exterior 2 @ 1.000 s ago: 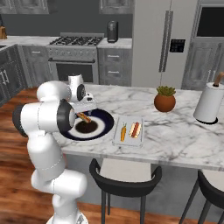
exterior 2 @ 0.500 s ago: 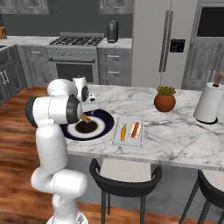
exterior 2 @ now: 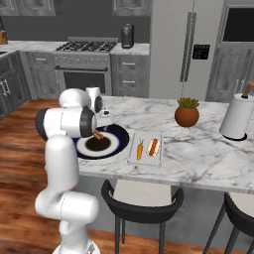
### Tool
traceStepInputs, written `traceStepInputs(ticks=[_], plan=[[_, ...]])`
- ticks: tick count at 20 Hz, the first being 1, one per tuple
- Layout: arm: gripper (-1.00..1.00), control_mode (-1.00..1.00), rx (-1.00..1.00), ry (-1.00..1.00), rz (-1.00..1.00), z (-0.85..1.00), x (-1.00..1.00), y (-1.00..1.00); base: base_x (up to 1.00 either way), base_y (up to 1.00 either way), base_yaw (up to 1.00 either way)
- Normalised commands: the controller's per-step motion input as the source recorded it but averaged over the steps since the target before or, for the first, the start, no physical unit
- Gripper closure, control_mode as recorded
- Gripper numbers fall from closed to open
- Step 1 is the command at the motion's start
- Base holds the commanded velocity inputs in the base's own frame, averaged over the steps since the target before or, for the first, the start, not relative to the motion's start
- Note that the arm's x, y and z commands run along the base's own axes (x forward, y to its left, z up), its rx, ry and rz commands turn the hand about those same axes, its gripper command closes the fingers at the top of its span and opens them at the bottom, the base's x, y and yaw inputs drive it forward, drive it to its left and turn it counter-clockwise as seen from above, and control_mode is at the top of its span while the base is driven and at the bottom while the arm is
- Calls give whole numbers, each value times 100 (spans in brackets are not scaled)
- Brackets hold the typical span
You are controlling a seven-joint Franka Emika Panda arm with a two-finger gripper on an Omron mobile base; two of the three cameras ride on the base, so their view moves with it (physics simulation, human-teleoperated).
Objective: Place one cooked food and one vegetable from the large plate to each tupperware container.
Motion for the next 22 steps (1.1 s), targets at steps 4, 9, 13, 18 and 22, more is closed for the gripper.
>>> traceStepInputs(ticks=[4, 9, 13, 18, 22], plan=[[-100, -100, 2, 0, 12, -22, 4, 0, 0, 0, 0], [-100, -100, 0, 0, 11, -10, 21, 0, 0, 0, 0], [-100, -100, 0, 1, 8, -12, 21, 2, 0, 0, 0], [-100, -100, 0, 6, 5, -7, 15, 0, 0, 0, 0], [-100, -100, 0, 4, 1, -26, 0, 0, 0, 0, 0]])
